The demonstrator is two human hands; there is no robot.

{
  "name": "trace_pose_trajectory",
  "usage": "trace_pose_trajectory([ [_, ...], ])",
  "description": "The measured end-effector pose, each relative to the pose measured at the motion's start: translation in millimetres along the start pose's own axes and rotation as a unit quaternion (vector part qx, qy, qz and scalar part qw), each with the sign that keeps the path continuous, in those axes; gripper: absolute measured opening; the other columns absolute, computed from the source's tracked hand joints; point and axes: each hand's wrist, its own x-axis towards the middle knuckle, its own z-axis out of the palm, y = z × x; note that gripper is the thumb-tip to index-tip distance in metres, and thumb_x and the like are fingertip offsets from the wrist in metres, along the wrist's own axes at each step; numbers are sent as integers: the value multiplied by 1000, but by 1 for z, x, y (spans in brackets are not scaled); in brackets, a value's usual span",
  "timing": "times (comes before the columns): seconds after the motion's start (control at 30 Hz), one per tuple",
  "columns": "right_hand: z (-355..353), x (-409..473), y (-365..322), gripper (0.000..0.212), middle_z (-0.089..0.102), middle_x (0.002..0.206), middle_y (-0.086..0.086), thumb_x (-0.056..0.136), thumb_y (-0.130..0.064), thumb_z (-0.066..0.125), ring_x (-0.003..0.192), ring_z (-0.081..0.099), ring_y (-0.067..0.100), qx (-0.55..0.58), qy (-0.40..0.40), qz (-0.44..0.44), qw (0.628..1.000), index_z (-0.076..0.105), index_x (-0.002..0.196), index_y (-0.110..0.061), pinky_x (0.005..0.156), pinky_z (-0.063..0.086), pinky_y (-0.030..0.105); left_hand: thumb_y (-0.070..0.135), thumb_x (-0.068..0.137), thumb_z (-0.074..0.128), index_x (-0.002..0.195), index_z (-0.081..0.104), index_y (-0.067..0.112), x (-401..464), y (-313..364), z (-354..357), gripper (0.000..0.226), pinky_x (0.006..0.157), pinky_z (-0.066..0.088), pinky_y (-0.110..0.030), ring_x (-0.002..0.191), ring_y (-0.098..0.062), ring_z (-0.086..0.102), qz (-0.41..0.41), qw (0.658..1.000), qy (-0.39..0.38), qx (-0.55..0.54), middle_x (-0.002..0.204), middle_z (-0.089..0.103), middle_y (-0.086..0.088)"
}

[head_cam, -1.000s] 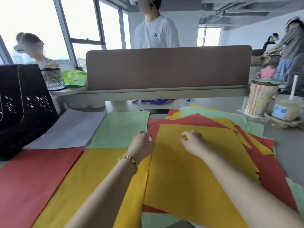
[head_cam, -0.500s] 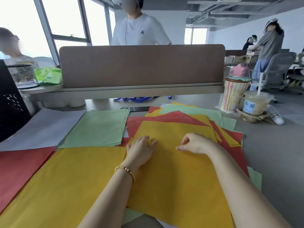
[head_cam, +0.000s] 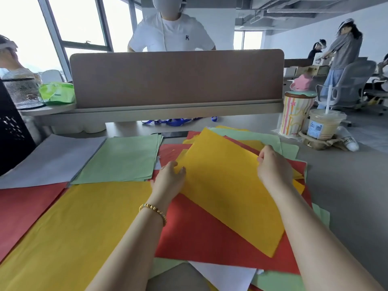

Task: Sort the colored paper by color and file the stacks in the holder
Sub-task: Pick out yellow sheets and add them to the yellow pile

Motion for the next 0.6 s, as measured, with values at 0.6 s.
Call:
trace_pose_trajectory([
  [0.6, 27, 8, 14, 51, 55, 128, 5, 88, 5, 44, 113, 55, 27, -18, -120, 25, 992, 43, 135, -17, 72, 46, 32, 18, 96, 40, 93, 43, 9, -11, 35, 0, 10, 71, 42, -39, 72, -21, 41, -262, 784, 43, -561, 83, 37, -5],
])
